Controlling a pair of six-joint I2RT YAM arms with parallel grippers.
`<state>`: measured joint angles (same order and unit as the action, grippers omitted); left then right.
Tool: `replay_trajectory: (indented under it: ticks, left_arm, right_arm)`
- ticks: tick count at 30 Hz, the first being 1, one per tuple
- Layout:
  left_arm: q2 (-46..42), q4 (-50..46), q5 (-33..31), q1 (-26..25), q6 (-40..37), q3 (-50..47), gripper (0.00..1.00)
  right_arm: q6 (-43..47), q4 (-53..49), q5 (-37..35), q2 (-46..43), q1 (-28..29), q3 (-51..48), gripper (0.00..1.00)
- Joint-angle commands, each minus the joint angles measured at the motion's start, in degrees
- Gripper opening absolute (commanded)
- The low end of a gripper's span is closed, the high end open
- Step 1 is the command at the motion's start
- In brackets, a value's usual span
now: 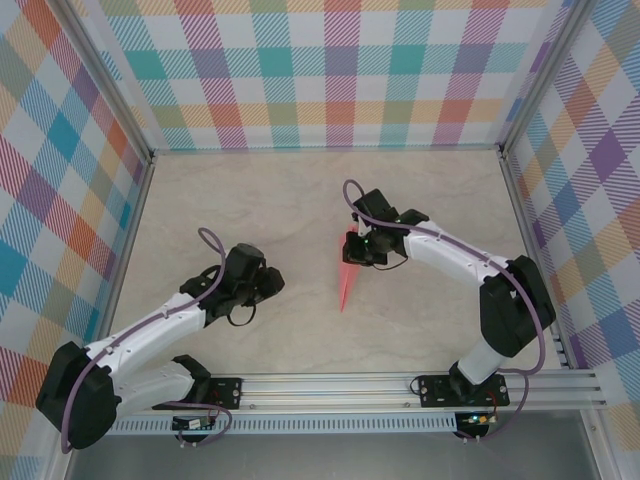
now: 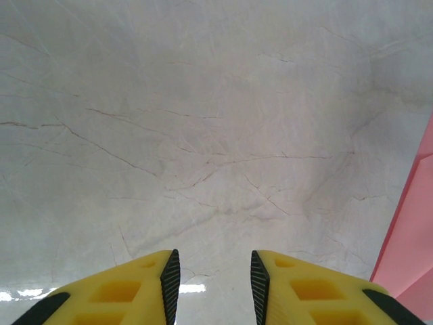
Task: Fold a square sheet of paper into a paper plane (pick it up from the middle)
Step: Turn over the paper at the center of the table.
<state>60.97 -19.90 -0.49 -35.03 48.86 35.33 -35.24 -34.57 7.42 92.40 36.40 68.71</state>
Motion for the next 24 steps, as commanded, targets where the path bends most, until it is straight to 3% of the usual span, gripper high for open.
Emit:
replay_trajectory:
  ticks: [1,8,24]
  left_arm:
    - [-2.6,-0.7,1.3,0.7,2.0,-1.3,0.36]
    - [-4.7,-2.9,1.8,0.8,2.1,-1.3,0.38]
    - [-5.5,-4.2,2.6,0.8,1.9,-0.8,0.4]
  right_arm:
    - [-4.2,-5.4,-2.9,-1.8,0.6,3.2,0.1]
    - [-8.1,-8.9,-5.5,-4.7,0.6,4.8,0.11]
    - [-5.2,-11.7,-3.7,-2.4,0.4,7.9,0.12]
